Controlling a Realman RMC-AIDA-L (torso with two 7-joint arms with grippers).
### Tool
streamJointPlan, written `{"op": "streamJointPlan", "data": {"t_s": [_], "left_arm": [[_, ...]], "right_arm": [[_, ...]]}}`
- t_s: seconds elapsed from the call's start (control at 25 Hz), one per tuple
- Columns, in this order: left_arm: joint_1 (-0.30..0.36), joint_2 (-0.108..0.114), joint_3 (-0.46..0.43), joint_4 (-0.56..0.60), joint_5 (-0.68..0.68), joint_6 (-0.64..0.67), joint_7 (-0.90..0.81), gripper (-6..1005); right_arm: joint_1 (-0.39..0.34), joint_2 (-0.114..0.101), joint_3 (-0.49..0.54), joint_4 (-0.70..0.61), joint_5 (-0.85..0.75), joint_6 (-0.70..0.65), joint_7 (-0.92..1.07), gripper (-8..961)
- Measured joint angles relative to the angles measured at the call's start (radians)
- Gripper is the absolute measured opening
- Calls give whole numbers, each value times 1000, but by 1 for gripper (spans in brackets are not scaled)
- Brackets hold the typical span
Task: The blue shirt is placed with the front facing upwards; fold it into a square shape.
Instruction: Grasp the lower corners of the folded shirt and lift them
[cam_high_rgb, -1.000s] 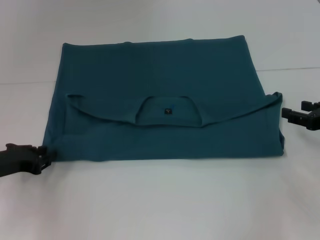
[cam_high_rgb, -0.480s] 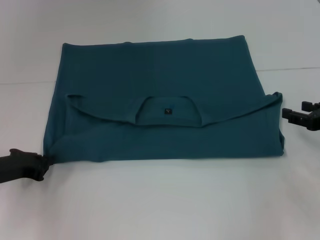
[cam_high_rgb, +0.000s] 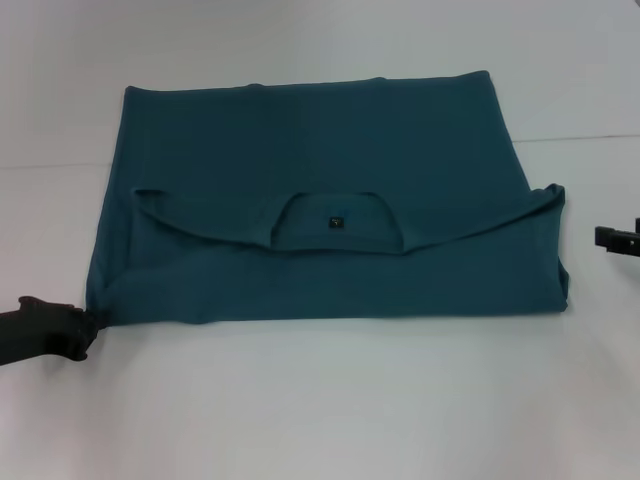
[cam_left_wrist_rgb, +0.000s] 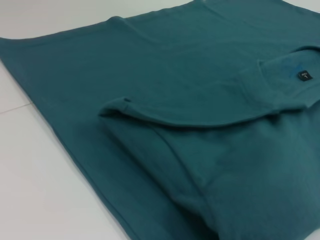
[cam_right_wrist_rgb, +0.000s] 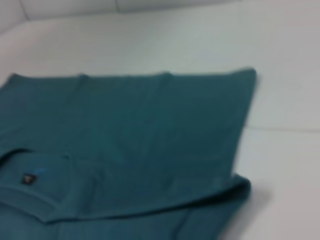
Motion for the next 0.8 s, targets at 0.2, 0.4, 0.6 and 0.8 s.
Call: {"op": "streamJointPlan", "data": {"t_s": [0.2,0.4,0.6,0.8], "left_arm": [[0,0,1,4,-3,3,0,10],[0,0,1,8,-4,7,0,10],[0,-3,1,3,-4,7,6,10],[1,-5,1,0,2,8,8,10]], "right_arm": [[61,-50,-2,-25,-167,-113,213,729],[117,-92,7,-26,-272,-268,329,727],[145,-94,12,-20,-294,-331,351,725],[163,-91,7,29,-295,-335,354,724]]}}
